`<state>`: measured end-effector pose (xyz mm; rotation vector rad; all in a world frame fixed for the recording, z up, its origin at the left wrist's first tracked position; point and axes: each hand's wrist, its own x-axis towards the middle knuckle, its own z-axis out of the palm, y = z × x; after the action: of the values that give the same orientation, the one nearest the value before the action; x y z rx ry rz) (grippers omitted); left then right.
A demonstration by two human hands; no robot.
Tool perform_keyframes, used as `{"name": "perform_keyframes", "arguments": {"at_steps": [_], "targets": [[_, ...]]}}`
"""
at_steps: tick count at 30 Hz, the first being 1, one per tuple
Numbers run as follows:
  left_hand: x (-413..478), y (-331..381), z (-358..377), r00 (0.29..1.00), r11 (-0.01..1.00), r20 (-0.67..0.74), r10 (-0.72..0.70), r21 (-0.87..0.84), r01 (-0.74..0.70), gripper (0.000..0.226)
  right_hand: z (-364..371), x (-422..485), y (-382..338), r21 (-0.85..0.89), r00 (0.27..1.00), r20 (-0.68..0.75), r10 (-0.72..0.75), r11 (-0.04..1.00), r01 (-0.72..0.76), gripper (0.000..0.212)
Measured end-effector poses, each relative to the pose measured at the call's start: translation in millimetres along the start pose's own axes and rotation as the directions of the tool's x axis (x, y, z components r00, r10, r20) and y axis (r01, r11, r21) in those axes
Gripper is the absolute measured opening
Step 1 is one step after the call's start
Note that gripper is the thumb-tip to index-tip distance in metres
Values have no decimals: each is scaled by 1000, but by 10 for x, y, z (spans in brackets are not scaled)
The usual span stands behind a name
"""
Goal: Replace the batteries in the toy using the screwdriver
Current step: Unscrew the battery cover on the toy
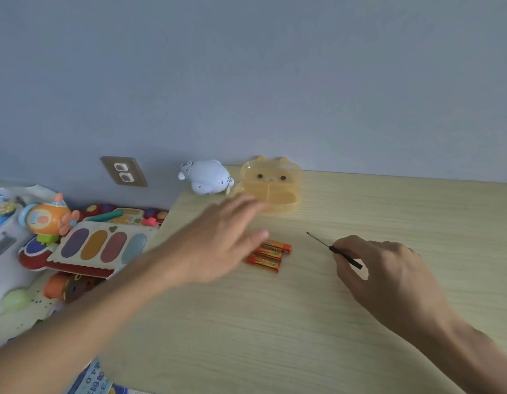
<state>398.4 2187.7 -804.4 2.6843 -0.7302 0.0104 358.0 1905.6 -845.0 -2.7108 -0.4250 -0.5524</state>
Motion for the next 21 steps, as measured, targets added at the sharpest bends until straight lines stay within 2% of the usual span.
{"name": "perform_keyframes", "arguments": {"at_steps": [2,3,4,5,7,8,11,16,21], "targets": [[245,-382,-238,969,996,-232,-85,-11,85,64,10,24,6,2,1000,-7,10,1000,-10,4],[343,-580,-362,942,985,-291,-165,-5,171,71,9,33,12,6,1000,-6,15,1000,-15,4],[419,-762,-477,924,961,-276,-264,9,277,81,3,37,13,12,1000,1,19,1000,-19,4],[466,-920,-557,914,930,-202,-352,36,366,94,-6,35,12,15,1000,10,24,1000,-24,4],[537,-1145,-633,894,893,-18,-448,40,448,118,-34,23,15,11,999,18,40,999,-41,3],[563,-1215,-633,887,888,42,-459,-8,460,123,-48,15,20,14,999,17,46,999,-46,3],[631,-1341,-531,886,869,91,-455,-168,464,117,-90,-10,46,40,998,21,65,997,-65,5],[551,-1414,-386,887,840,19,-461,-313,444,84,-95,-36,71,59,996,49,72,995,-75,5],[302,-1388,-376,861,827,-118,-495,-368,426,82,-188,-72,73,93,992,56,111,989,-116,6]]}}
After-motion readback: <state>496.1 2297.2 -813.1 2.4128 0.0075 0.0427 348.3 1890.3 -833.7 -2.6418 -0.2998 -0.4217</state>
